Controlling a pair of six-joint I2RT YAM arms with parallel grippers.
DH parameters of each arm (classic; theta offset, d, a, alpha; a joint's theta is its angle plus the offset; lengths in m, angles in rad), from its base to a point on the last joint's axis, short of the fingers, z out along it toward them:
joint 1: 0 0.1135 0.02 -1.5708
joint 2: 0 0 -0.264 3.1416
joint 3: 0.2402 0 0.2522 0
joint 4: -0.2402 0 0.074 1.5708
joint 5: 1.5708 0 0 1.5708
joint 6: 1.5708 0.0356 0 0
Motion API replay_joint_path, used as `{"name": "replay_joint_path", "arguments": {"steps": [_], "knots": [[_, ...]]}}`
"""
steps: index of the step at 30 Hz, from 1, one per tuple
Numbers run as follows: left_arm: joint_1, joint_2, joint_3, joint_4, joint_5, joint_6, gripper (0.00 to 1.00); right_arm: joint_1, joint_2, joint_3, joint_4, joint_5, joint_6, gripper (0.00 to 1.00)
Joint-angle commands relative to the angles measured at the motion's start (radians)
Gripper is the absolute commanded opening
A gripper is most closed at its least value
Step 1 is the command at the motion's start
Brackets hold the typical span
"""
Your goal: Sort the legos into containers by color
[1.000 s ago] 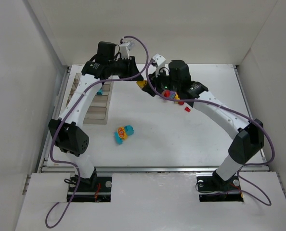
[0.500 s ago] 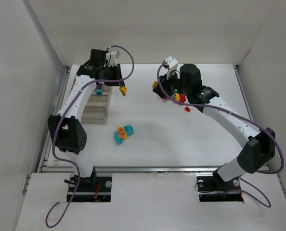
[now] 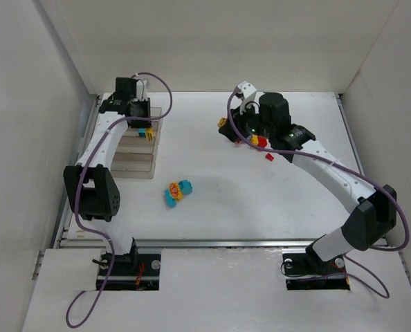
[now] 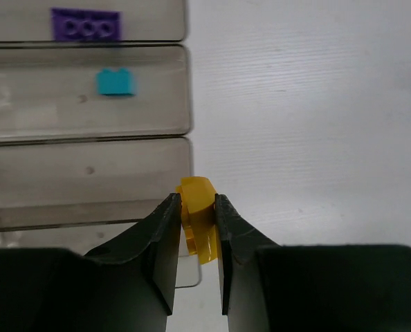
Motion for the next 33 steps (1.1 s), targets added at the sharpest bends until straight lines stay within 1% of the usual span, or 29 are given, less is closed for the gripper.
{"name": "replay_joint_path", "arguments": {"steps": [1, 3, 8, 10, 25, 31, 32, 33], "knots": [[0.056, -0.075, -0.05, 0.045, -0.106, 0.036, 0.0, 0.004, 0.005, 0.006, 0.042, -0.016, 0.018, 0.0], [0.09, -0.084, -0.081, 0.054, -0.106, 0.036, 0.0, 0.004, 0.005, 0.006, 0.042, -0.016, 0.018, 0.0], [0.133, -0.094, -0.219, 0.192, -0.127, 0.084, 0.0, 0.004, 0.014, 0.006, 0.042, -0.025, 0.018, 0.0], [0.154, -0.085, -0.239, 0.218, -0.137, 0.093, 0.0, 0.004, 0.014, 0.015, 0.042, -0.025, 0.018, 0.0], [0.173, -0.034, -0.239, 0.299, -0.089, 0.084, 0.0, 0.013, 0.014, 0.006, 0.042, -0.054, 0.036, 0.0], [0.173, 0.024, -0.239, 0.27, -0.109, 0.093, 0.0, 0.013, 0.014, 0.006, 0.042, -0.054, 0.036, 0.0], [0.173, 0.034, -0.239, 0.261, -0.109, 0.093, 0.03, 0.013, 0.014, 0.006, 0.042, -0.054, 0.036, 0.0], [0.173, 0.034, -0.239, 0.261, -0.097, 0.093, 0.09, 0.013, 0.014, 0.006, 0.042, -0.054, 0.036, 0.0]]}}
